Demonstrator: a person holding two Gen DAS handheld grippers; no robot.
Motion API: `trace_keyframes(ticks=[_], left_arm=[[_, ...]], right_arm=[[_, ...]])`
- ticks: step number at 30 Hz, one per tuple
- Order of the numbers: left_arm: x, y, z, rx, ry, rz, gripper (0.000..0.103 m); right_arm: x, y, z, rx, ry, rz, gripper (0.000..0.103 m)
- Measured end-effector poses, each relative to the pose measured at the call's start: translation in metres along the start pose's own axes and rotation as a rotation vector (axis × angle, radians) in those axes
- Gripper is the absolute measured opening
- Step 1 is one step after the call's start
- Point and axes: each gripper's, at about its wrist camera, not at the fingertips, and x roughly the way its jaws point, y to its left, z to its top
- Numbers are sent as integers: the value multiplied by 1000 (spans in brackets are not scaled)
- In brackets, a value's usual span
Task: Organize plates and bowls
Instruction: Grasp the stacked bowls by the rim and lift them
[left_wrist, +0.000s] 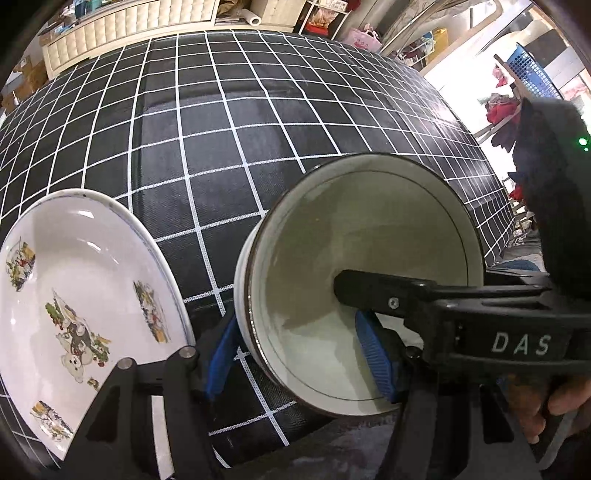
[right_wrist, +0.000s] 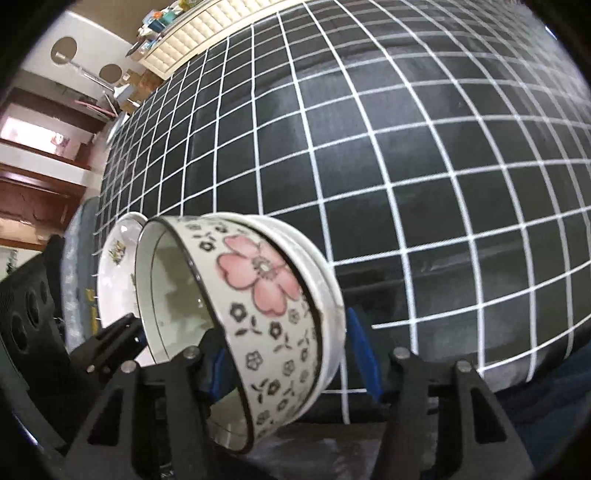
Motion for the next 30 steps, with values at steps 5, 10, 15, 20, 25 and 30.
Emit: trace_keyframes(ticks=[5,10,15,20,25,30], left_arm=[[0,-3,-2,-3,-3,29,58],[0,-14,-2,-11,1,54,57],[-1,-22,0,-15,6,74,57],[-19,-28,2,-21,-38,78,57],[-50,-19,3,-28,-88,110,57],[-81,2,-1,-66,-137,158,57]], right_arm=[[-3,-2,-4,2,-14,-9,60],[-5,1,-7,42,-9,-34,61],[-6,1,-7,77,-6,-28,61],[-25,13,-5,43,-41,-49,61],[-37,46,0,-13,-64,-41,60],[-37,85,5,-88,-72,-21,60]])
